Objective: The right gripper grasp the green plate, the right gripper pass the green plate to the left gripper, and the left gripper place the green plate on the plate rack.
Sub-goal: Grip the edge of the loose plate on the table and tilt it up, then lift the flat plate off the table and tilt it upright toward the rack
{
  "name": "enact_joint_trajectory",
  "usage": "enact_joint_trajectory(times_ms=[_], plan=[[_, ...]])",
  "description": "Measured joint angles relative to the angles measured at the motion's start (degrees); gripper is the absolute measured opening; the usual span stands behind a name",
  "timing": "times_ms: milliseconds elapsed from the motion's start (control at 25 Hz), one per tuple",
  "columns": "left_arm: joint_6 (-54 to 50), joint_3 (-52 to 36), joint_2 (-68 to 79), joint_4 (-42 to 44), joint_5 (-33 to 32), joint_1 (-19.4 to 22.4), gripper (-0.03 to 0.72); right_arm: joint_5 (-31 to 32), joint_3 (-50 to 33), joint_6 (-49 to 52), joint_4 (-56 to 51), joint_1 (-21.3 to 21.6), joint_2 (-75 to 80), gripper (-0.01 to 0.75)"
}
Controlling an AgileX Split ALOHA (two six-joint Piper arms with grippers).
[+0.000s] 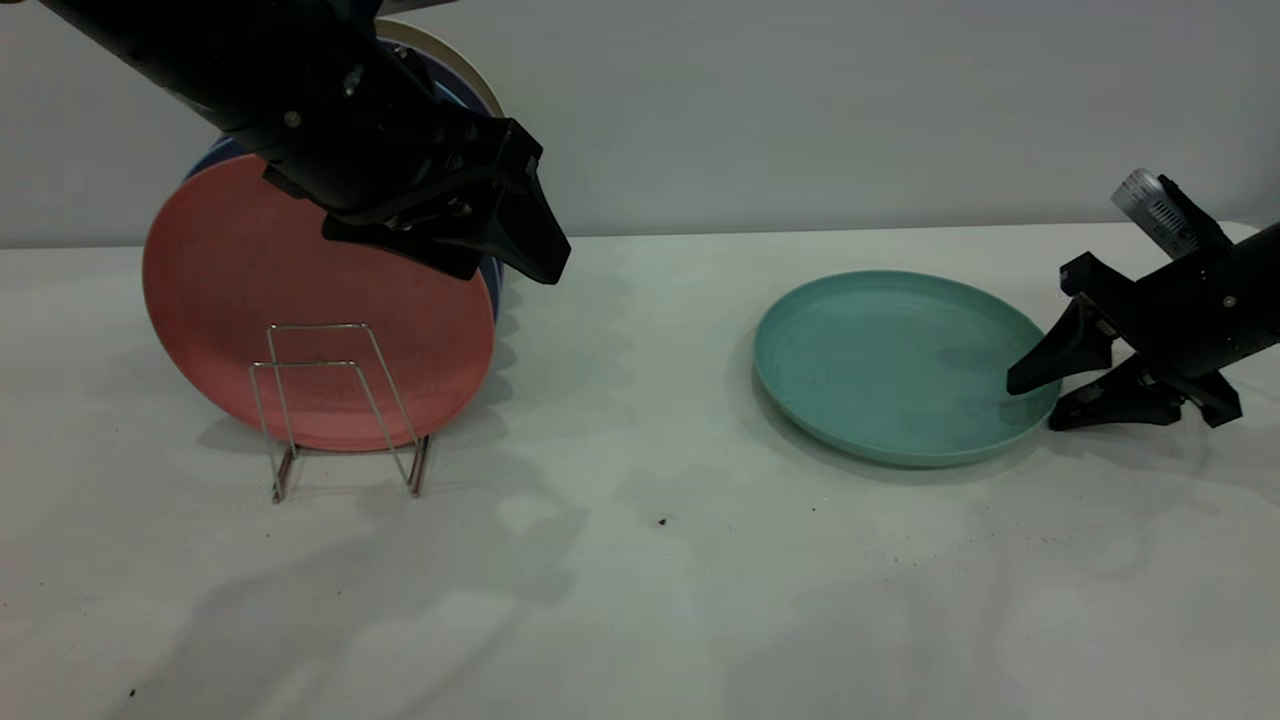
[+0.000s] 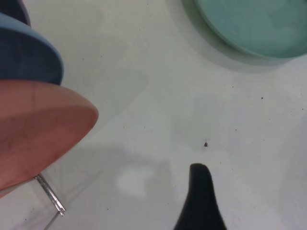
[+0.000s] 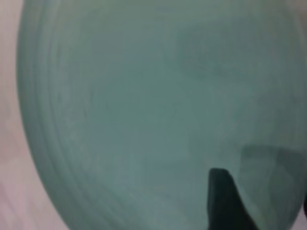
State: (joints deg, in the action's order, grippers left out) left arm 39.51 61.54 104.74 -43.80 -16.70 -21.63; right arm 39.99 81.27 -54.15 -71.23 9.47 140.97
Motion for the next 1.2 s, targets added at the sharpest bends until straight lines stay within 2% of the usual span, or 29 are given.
enact_joint_trajectory(times_ms=[160, 280, 360, 520, 840, 1000, 1200], plan=[[-0.04, 0.00, 0.00, 0.00, 0.02, 0.00, 0.593, 0.10, 0.00, -0.86, -1.72, 0.00, 0.84, 0.229], [-0.04, 0.00, 0.00, -0.34, 0.07, 0.00, 0.593, 0.17, 0.00, -2.59, -2.08, 0.00, 1.22, 0.066], [-0.04, 0.00, 0.06, -1.77, 0.07, 0.00, 0.593, 1.45, 0.00, -5.38, -2.66, -0.06, 1.22, 0.023], [-0.04, 0.00, 0.90, -5.92, 0.22, 0.00, 0.593, 5.22, 0.00, -11.22, -5.52, -1.40, 1.22, 0.017], [-0.04, 0.00, 4.73, -11.78, 2.56, 0.00, 0.592, 14.01, 0.00, -18.91, -8.41, -6.76, 1.22, 0.017], [-0.04, 0.00, 4.80, -12.65, 3.99, 0.00, 0.592, 17.49, 0.00, -20.00, -10.79, -6.90, 1.22, 0.017], [0.00, 0.00, 6.63, -18.62, 5.86, -0.27, 0.592, 21.68, 0.00, -20.87, -11.94, -7.28, 1.22, 0.019]])
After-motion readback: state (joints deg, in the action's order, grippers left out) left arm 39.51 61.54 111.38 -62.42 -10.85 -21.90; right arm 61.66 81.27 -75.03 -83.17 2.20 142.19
